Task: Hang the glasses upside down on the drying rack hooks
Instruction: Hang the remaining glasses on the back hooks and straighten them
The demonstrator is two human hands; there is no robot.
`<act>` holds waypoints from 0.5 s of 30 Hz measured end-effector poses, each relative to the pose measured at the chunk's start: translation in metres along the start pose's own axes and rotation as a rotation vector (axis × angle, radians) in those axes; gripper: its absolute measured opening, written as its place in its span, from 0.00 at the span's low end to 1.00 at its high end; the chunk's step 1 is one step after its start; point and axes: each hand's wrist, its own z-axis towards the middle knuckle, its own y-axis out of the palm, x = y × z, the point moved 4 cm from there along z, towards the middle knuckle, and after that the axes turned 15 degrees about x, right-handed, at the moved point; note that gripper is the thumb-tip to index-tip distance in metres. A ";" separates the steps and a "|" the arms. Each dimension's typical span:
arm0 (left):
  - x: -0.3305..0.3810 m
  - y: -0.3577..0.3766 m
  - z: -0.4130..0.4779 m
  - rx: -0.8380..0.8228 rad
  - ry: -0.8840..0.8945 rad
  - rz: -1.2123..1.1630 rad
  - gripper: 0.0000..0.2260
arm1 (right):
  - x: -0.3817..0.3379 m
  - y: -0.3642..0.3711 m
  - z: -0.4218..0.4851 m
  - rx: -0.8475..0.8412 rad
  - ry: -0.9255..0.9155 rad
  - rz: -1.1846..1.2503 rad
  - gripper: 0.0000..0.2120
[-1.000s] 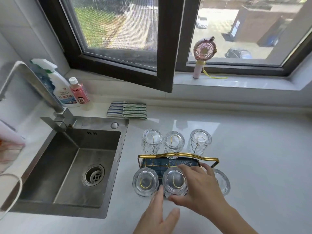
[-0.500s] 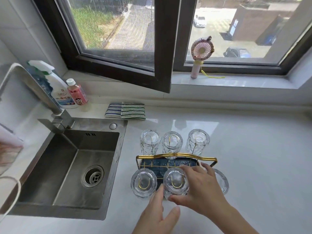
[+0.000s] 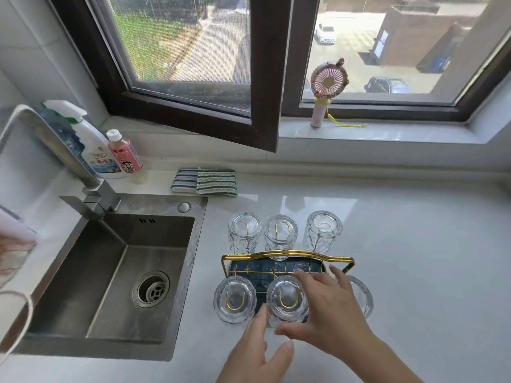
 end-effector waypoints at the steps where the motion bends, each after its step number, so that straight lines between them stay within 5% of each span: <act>1: 0.001 -0.002 -0.001 -0.007 -0.010 0.009 0.40 | 0.000 -0.005 -0.002 -0.013 -0.024 0.014 0.55; 3: 0.004 -0.006 -0.005 -0.047 -0.022 0.068 0.38 | 0.009 -0.026 -0.004 0.086 -0.028 0.139 0.54; 7: 0.022 -0.013 -0.018 -0.187 -0.036 0.127 0.24 | 0.073 -0.066 -0.024 0.517 0.293 0.529 0.28; 10: 0.042 0.001 -0.026 -0.292 -0.016 0.003 0.19 | 0.100 -0.045 -0.038 0.350 0.451 0.652 0.31; 13: 0.052 0.024 -0.024 -0.296 0.070 -0.011 0.32 | 0.096 -0.009 -0.051 0.069 0.476 0.656 0.52; 15: 0.059 0.039 -0.020 -0.303 0.099 0.051 0.37 | 0.092 0.007 -0.054 0.029 0.468 0.684 0.54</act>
